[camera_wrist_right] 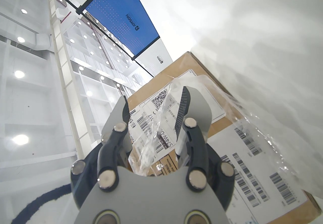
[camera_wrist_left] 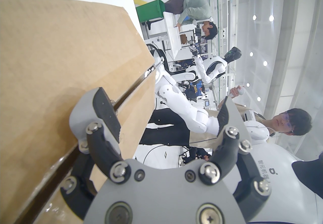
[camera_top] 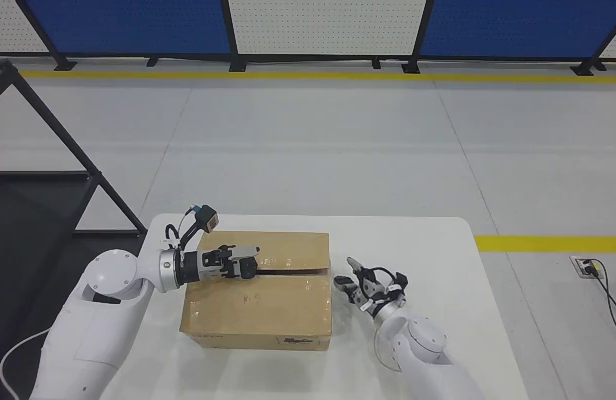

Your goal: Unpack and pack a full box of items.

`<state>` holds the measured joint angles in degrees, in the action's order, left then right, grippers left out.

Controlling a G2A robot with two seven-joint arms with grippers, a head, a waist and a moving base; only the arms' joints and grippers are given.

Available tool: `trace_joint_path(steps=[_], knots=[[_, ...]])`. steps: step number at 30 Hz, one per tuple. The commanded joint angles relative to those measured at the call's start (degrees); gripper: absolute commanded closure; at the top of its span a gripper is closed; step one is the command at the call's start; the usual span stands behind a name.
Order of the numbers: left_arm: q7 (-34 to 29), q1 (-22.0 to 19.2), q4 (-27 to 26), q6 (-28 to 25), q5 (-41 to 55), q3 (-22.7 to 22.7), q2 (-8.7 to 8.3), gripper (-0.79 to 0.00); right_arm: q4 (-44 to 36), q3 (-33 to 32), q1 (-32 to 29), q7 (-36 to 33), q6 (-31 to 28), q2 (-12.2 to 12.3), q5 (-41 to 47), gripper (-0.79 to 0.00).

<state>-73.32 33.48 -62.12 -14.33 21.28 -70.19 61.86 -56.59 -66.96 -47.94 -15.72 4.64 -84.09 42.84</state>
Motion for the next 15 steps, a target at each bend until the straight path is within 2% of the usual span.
trace_joint_path(steps=[1,6,14,15], knots=[[0.0,0.0,0.0,0.0,0.0,0.0,0.0,-0.785,0.62,0.35,0.75,0.24,0.46,-0.18,-0.14,-0.388],[0.0,0.0,0.0,0.0,0.0,0.0,0.0,-0.785,1.66,1.32,2.39,1.26,2.45,-0.6,-1.08,-0.32],[0.0,0.0,0.0,0.0,0.0,0.0,0.0,-0.785,2.09,1.96,3.28,2.19,4.24,-0.91,-2.85,-0.003],[0.0,0.0,0.0,0.0,0.0,0.0,0.0,-0.785,2.1,1.94,3.25,2.18,4.23,-0.94,-2.9,0.0]])
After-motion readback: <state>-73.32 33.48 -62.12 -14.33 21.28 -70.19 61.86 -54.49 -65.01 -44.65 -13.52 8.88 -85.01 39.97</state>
